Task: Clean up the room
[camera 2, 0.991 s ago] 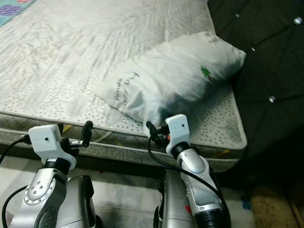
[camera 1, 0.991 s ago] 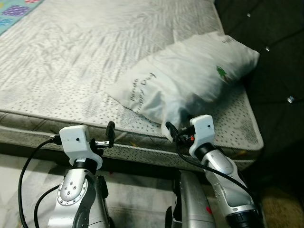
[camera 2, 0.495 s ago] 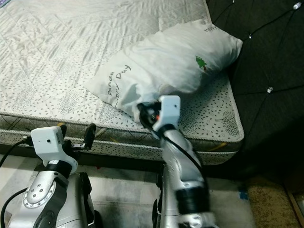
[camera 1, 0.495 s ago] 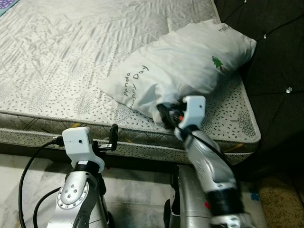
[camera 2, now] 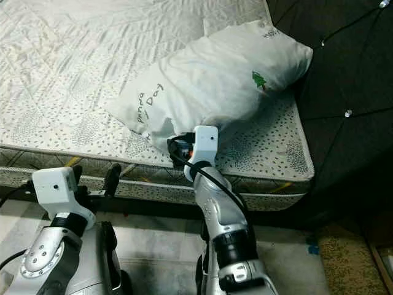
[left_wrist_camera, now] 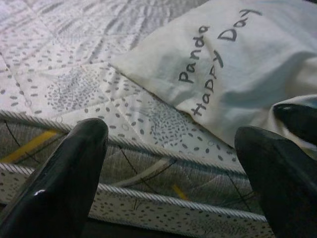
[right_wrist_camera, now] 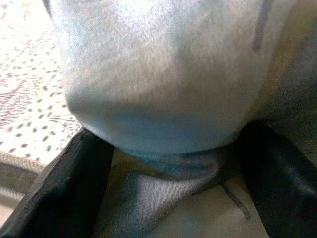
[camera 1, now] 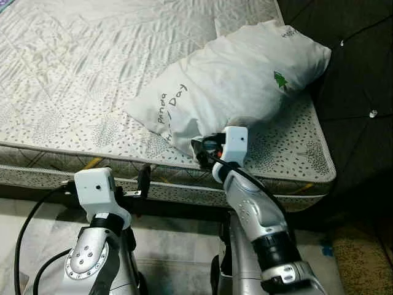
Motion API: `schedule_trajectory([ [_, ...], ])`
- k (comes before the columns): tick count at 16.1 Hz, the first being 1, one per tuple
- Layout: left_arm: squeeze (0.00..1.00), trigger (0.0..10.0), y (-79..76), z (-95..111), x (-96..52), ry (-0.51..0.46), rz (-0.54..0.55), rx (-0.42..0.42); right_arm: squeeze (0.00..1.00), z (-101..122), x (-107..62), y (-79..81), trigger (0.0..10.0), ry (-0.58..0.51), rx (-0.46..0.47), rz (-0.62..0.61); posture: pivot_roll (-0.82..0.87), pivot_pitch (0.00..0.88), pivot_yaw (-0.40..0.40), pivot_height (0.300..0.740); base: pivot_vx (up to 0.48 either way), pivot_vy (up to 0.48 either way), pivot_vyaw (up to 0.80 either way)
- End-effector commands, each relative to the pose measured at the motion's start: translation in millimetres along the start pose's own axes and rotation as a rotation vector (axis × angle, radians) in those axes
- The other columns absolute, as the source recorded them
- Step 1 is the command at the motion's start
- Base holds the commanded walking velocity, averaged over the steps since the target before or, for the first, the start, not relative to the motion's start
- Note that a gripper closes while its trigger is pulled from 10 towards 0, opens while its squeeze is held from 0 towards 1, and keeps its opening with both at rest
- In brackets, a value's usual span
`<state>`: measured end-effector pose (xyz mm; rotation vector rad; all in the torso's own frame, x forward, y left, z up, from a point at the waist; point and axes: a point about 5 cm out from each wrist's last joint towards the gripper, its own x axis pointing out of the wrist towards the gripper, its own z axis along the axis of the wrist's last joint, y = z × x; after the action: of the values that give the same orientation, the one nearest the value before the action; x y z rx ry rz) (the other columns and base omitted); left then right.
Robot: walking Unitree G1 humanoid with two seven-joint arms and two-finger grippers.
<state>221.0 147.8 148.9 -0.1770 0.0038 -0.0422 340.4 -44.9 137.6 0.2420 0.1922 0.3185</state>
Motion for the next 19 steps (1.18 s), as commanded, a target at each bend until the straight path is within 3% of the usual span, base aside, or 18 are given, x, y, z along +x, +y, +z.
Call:
schedule_trajectory([
  [1,0.00,10.0,0.3,1.5,-3.3,0.004,0.007,0.001,0.00,13.5,9.0,82.0,10.0,-0.029,0.104,0.176,0.09,0.233,-0.076,0.528,0.000,0.000,0.00],
  [3,0.00,10.0,0.0,1.3,-3.4,0.005,0.007,0.003,0.00,18.3,14.1,93.4,10.0,-0.067,0.080,0.138,0.10,0.233,-0.076,0.528,0.000,0.000,0.00],
  [4,0.00,10.0,-0.8,1.9,-2.9,0.004,0.007,0.003,0.00,24.2,17.0,95.0,0.0,-0.113,0.075,0.088,0.10,0.232,-0.077,0.528,0.000,0.000,0.00],
  [15,0.00,10.0,-1.1,4.3,-1.0,-0.003,0.010,0.008,0.00,28.4,26.5,69.8,0.0,-0.194,0.027,-0.056,0.10,0.227,-0.081,0.528,0.000,0.000,0.00],
  [19,0.00,10.0,-2.2,9.6,1.8,-0.026,-0.025,0.009,0.00,35.1,30.6,34.6,0.0,-0.225,-0.054,-0.122,0.10,0.226,-0.078,0.528,0.000,0.000,0.00],
])
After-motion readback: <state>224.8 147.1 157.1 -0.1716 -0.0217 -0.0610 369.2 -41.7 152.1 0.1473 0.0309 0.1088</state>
